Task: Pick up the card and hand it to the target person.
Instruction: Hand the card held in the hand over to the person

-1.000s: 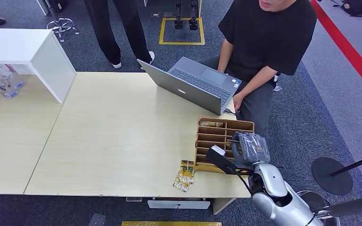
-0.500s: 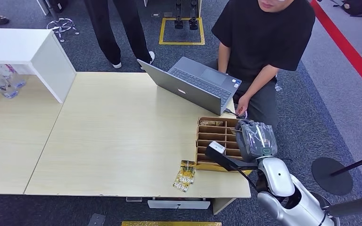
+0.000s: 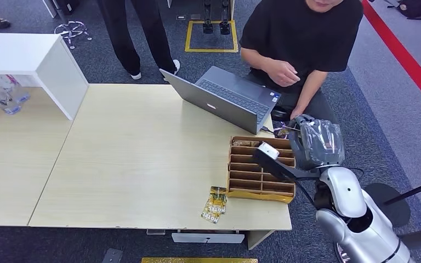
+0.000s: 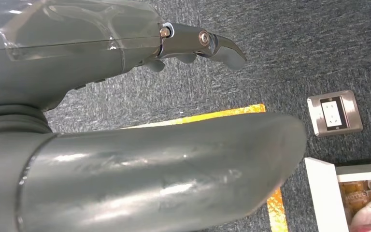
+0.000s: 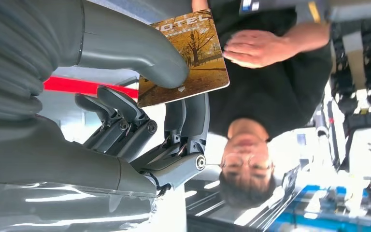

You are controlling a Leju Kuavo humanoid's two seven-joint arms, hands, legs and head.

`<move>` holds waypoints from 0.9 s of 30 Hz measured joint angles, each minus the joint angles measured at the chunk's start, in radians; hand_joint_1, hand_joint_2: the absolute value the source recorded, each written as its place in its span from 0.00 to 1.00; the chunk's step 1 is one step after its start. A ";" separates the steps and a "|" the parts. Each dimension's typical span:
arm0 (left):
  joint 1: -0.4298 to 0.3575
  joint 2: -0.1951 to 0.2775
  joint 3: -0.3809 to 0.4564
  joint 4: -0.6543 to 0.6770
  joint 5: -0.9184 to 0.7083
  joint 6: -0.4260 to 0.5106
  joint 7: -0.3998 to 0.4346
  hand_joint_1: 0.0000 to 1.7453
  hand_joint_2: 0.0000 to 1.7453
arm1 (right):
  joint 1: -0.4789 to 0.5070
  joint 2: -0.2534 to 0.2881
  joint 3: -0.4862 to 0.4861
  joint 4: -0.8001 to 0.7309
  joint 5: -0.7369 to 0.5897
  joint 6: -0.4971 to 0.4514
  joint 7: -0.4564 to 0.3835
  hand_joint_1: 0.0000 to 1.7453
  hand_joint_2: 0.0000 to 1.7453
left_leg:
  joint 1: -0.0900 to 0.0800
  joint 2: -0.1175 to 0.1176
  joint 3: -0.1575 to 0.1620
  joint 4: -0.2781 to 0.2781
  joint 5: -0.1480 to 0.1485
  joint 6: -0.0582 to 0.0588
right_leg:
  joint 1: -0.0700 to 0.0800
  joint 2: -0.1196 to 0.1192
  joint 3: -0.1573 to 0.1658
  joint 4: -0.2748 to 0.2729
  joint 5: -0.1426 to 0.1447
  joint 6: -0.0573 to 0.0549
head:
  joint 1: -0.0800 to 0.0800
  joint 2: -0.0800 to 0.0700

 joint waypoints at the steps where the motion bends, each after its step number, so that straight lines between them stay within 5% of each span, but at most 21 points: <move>1: -0.001 0.000 -0.001 0.000 -0.002 0.000 0.002 0.00 0.00 | -0.007 -0.005 -0.010 0.000 -0.005 -0.006 -0.001 1.00 1.00 | 0.000 0.000 0.000 0.000 0.000 0.000 | 0.000 0.000 0.000 0.000 0.000 0.000 | 0.000 0.000; 14: -0.021 -0.003 -0.021 0.000 -0.021 -0.002 0.025 0.00 0.00 | -0.062 -0.059 -0.120 0.015 -0.014 -0.089 -0.006 0.99 1.00 | 0.000 0.000 0.000 0.000 0.000 0.000 | 0.000 0.000 0.000 0.000 0.000 0.000 | 0.000 0.000; 24: -0.026 -0.005 -0.035 0.000 -0.025 -0.002 0.029 0.00 0.00 | -0.060 -0.064 -0.151 0.074 -0.022 -0.123 -0.007 0.88 1.00 | 0.000 0.000 0.000 0.000 0.000 0.000 | 0.000 0.000 0.000 0.000 0.000 0.000 | 0.000 0.000; 25: -0.026 -0.005 -0.037 0.000 -0.025 -0.002 0.030 0.00 0.00 | -0.060 -0.064 -0.151 0.080 -0.022 -0.123 -0.008 0.73 1.00 | 0.000 0.000 0.000 0.000 0.000 0.000 | 0.000 0.000 0.000 0.000 0.000 0.000 | 0.000 0.000; 27: -0.027 -0.005 -0.040 0.000 -0.025 -0.002 0.030 0.00 0.00 | -0.060 -0.063 -0.151 0.091 -0.022 -0.123 -0.008 0.28 1.00 | 0.000 0.000 -0.001 0.000 0.000 0.000 | 0.000 0.000 0.000 0.000 0.000 0.000 | 0.000 0.000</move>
